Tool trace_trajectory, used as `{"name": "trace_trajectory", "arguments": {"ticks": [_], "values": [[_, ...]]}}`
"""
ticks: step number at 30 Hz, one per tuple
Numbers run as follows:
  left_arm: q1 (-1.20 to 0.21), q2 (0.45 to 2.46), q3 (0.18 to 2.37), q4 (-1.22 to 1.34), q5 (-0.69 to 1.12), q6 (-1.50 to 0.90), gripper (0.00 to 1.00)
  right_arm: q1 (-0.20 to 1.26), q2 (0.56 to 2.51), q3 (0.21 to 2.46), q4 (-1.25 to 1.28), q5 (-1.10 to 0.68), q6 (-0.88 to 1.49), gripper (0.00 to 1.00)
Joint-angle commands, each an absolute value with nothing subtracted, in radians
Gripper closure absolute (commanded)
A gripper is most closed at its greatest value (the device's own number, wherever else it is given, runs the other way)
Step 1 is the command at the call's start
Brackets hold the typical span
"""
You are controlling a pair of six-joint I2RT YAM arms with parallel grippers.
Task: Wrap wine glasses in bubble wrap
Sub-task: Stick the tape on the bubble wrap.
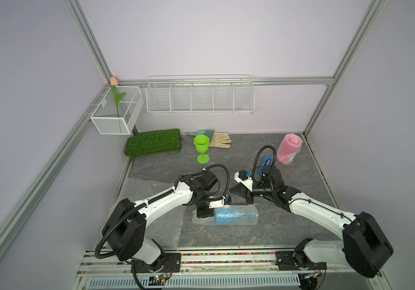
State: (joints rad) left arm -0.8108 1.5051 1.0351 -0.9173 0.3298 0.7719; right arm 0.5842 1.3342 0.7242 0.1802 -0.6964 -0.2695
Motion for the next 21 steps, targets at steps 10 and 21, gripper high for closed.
{"name": "trace_trajectory", "arguments": {"ticks": [10,21], "values": [[-0.835,1.486,1.008,-0.925,0.307,0.773,1.0,0.581,1.467,0.786,0.013,-0.545,-0.27,0.93],[-0.855,1.483,0.999,-0.933,0.268,0.74,1.0,0.657,1.511,0.734,-0.072,-0.327,-0.222,0.93]]}}
